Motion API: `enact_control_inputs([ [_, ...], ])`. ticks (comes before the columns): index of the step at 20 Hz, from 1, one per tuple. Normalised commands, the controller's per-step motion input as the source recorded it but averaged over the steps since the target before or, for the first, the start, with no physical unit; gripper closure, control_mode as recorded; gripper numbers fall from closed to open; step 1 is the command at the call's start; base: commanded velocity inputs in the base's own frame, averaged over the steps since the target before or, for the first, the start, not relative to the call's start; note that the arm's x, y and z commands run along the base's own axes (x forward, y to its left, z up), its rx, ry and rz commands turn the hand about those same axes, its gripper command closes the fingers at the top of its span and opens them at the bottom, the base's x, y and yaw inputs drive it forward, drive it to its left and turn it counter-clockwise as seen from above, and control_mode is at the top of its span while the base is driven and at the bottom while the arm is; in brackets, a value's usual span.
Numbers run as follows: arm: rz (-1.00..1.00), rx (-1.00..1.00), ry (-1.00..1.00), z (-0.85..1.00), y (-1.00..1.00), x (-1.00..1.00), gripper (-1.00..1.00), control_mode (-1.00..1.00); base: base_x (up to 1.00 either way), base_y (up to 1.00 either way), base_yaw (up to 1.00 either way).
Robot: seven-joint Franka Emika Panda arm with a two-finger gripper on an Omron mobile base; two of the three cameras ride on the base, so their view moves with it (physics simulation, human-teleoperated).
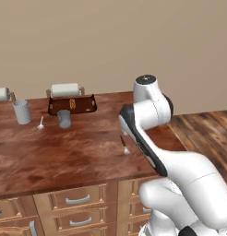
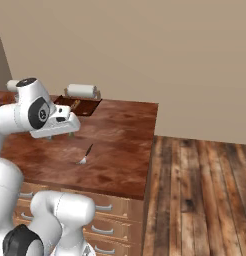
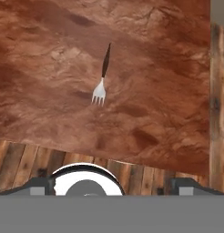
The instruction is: Take the tongs from the drawer on the left and place them on the dining counter next to the tray containing the hot dog.
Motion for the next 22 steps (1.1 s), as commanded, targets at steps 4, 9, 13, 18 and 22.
enact_control_inputs([
  [4, 0.12, -0.14, 0.00, -0.42, 0.51, 0.00, -1.00, -1.00, 0.00, 0.00, 0.00],
  [9, 0.20, -0.19, -0.02, -0.37, 0.71, 0.00, -1.00, -1.00, 0.00, 0.00, 0.00],
  [13, 0.23, -0.26, -0.04, -0.23, 0.75, 0.00, -1.00, -1.00, 0.00, 0.00, 0.00],
  [18, 0.16, -0.24, -0.03, -0.27, 0.57, 0.00, -1.00, -1.00, 0.00, 0.00, 0.00],
  [22, 0.08, -0.23, 0.00, -0.41, 0.35, 0.00, -1.00, -1.00, 0.00, 0.00, 0.00],
])
